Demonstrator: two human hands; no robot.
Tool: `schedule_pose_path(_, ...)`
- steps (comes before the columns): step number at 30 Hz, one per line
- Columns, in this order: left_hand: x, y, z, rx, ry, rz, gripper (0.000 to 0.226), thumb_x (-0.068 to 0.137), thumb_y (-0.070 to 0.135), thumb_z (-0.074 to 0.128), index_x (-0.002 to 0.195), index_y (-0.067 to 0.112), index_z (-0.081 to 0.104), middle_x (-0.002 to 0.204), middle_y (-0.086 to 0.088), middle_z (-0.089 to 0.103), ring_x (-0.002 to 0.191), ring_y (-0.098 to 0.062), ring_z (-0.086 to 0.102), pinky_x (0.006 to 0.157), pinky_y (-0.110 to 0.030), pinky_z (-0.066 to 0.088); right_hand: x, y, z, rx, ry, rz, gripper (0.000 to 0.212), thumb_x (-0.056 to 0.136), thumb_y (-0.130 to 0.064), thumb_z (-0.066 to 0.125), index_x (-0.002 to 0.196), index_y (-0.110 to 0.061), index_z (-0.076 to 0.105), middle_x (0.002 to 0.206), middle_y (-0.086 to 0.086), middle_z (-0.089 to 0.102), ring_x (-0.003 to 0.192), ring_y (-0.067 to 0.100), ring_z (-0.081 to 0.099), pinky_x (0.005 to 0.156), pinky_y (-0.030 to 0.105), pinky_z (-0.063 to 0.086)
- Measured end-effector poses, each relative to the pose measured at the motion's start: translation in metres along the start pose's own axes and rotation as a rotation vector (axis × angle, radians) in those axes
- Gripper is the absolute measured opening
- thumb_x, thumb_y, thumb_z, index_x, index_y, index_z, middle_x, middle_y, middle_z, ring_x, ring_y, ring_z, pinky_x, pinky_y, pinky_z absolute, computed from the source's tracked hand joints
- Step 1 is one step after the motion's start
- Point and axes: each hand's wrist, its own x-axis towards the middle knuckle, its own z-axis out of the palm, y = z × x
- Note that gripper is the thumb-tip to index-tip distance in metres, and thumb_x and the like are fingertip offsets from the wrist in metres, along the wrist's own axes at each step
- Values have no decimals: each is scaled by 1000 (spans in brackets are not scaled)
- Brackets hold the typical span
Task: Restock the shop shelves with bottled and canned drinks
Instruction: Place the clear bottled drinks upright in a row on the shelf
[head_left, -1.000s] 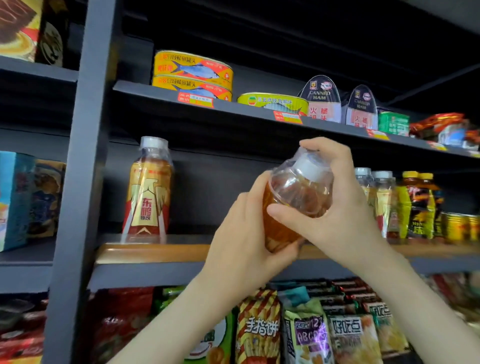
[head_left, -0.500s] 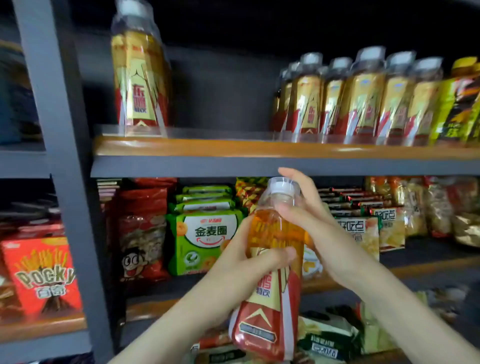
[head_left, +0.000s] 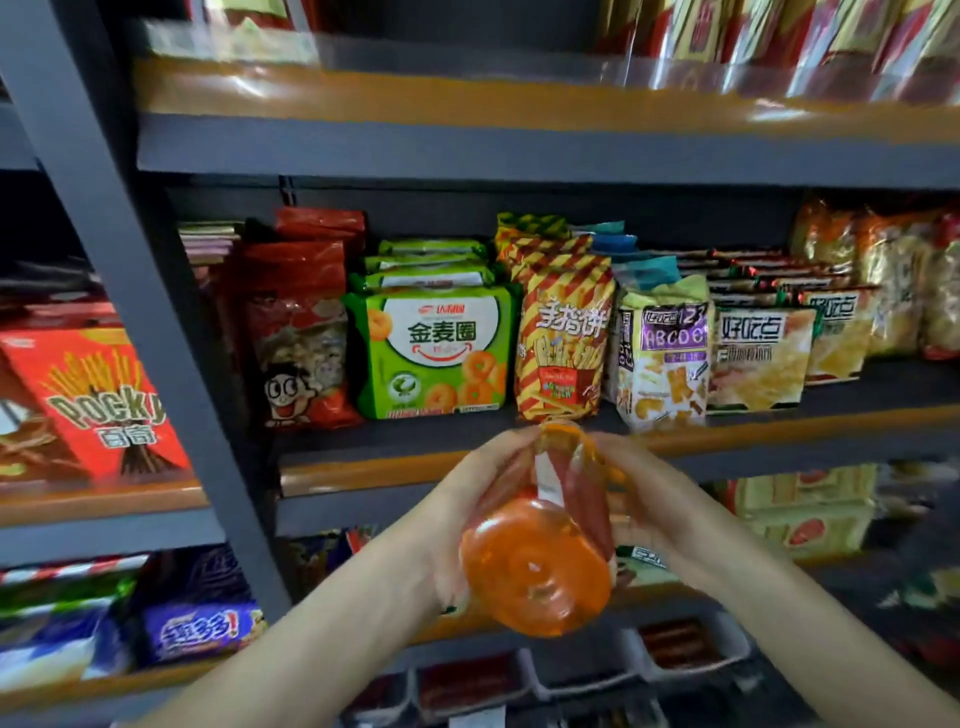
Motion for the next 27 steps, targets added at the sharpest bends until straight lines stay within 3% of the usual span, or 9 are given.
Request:
schedule_pose_path(3,-12,3,3,2,-133,-191,62,83,47,63,130,7,59,110,-15,70,96,-26,68,82,-35,53,3,8,-3,28,10,112,27,94,-41,54,90,-23,73,95,13,71,82,27,69,67,40,56)
schedule_pose_path(5,-19,-10,-1,41,-210,-191,53,80,50,67,122,18,60,102,-12,72,90,-26,70,80,-36,55,6,10,-2,-16,48,158,29,95,-41,53,102,-18,70,96,14,70,79,28,67,67,39,54)
schedule_pose_path(8,-15,-20,7,293,-94,103,46,85,47,68,118,44,36,103,-3,71,86,-17,71,81,-36,58,4,15,-6,3,108,123,25,96,-33,52,104,-18,71,98,14,73,72,25,69,67,41,54)
schedule_pose_path(11,-16,-21,11,603,-46,401,68,78,57,64,124,68,14,115,6,65,100,-12,65,91,-36,52,-10,13,-5,-53,131,-30,35,93,-31,62,127,-29,51,89,-3,71,104,22,67,62,19,53)
schedule_pose_path(13,-14,-23,13,734,-9,582,81,76,54,62,132,69,6,120,2,59,107,-16,59,91,-39,51,-21,15,-3,-86,69,-109,64,78,-44,71,126,-52,29,99,-20,68,100,-2,65,70,16,53)
schedule_pose_path(15,-11,-25,18,859,25,717,92,77,39,66,139,61,2,116,-2,53,107,-23,54,88,-41,50,-26,17,2,-125,70,-178,87,68,-45,79,127,-52,16,109,-26,59,91,-17,60,73,13,52)
schedule_pose_path(19,-10,-19,17,962,-25,865,99,79,31,73,143,58,3,118,1,44,110,-21,51,94,-33,46,-27,17,-3,-68,181,-372,84,63,-32,78,129,-44,28,110,-18,63,101,-6,63,80,19,54)
schedule_pose_path(23,-11,4,-2,669,-260,708,77,80,39,73,144,44,31,123,9,52,114,-1,52,95,-18,41,-24,9,-22,190,125,-397,107,45,-47,93,135,-40,36,111,-3,71,102,18,68,74,32,57)
schedule_pose_path(27,-13,10,-13,397,-595,181,94,57,64,80,137,33,41,125,1,63,113,-18,63,93,-36,52,-22,1,-23,360,26,-369,121,44,-53,91,142,-8,37,110,15,68,96,30,68,71,37,58)
